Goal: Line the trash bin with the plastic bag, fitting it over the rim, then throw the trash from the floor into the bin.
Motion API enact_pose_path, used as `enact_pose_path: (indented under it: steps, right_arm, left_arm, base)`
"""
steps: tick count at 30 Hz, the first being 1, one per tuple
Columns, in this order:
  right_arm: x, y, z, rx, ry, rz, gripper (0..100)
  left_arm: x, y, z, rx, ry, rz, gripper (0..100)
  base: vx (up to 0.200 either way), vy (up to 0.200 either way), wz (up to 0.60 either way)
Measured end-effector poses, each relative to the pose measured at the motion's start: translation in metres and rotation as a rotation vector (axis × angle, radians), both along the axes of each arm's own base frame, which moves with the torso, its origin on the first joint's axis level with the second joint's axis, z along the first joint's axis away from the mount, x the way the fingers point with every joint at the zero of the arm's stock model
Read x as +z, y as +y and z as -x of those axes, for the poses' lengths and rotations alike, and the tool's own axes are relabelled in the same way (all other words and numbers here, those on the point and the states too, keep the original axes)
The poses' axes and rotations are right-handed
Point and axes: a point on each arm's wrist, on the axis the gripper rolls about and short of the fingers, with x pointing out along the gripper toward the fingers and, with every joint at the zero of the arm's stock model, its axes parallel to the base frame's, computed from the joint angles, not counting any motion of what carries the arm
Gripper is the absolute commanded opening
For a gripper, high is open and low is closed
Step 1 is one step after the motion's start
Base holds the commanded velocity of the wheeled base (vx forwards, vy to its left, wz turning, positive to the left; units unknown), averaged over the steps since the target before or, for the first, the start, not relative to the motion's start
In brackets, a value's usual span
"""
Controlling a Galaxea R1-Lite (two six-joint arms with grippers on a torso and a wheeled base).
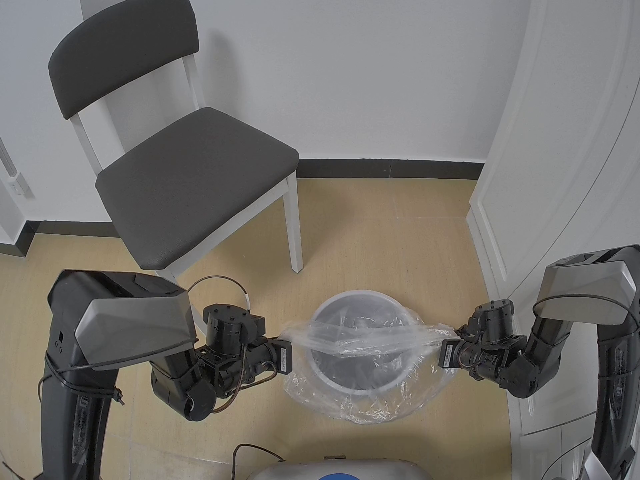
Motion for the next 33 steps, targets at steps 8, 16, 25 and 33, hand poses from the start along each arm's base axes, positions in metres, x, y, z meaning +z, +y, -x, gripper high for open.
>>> enact_pose_path:
  steps: [8,16,25,33]
  right_arm:
    - [-0.002,0.000,0.003,0.012,0.009,0.018,100]
    - [0.009,-0.005,0.015,0.072,0.018,0.008,100]
    - [0.024,-0.020,0.028,0.229,0.046,-0.130,100]
    - [0.035,-0.047,0.032,0.308,0.052,-0.263,100]
  left_arm:
    - [-0.006,-0.001,0.003,-0.005,0.017,-0.010,0]
    - [-0.007,-0.002,0.004,-0.008,0.019,-0.011,0]
    - [-0.007,-0.001,0.005,-0.008,0.022,-0.012,0]
    - [-0.008,0.000,0.005,-0.005,0.026,-0.016,0]
  base:
    - [0.000,0.000,0.00]
    - [0.000,0.000,0.00]
    - [0.000,0.000,0.00]
    - [0.000,0.000,0.00]
